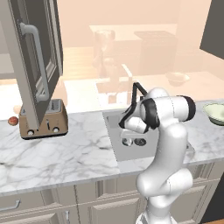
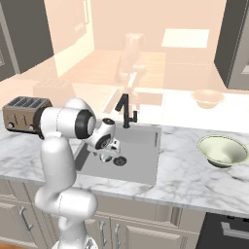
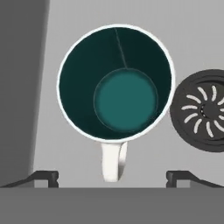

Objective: Pick the mug and place it in the sink. Pick the bowl and place it in the open cabinet and then close the cabinet.

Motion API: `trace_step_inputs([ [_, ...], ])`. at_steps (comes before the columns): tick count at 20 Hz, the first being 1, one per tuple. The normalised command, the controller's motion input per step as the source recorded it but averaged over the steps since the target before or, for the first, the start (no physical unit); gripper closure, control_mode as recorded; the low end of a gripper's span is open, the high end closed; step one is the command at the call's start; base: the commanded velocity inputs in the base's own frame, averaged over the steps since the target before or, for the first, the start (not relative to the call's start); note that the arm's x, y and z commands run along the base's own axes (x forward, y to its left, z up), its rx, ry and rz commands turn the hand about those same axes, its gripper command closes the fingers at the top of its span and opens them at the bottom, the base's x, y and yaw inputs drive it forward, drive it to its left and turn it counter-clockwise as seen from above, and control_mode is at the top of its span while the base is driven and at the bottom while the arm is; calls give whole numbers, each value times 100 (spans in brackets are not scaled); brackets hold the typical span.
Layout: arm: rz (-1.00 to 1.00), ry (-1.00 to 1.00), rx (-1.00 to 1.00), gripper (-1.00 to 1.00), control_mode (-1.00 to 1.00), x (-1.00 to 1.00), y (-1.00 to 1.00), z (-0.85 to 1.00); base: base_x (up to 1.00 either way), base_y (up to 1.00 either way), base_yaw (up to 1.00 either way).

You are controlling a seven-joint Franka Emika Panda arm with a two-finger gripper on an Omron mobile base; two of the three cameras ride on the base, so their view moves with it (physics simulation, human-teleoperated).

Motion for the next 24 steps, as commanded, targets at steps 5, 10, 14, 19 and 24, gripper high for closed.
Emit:
trace_step_inputs([
  [5, 0, -1, 0, -100, -100, -56, 1, 25, 0, 0, 0],
  [10, 0, -9, -2, -100, -100, -43, -2, 69, 0, 0, 0],
  [14, 0, -12, -2, -100, -100, -22, -2, 94, 0, 0, 0],
  [19, 0, -6, -3, -100, -100, -26, 0, 92, 0, 0, 0],
  [24, 0, 0, -7, -100, -100, -32, -3, 97, 0, 0, 0],
])
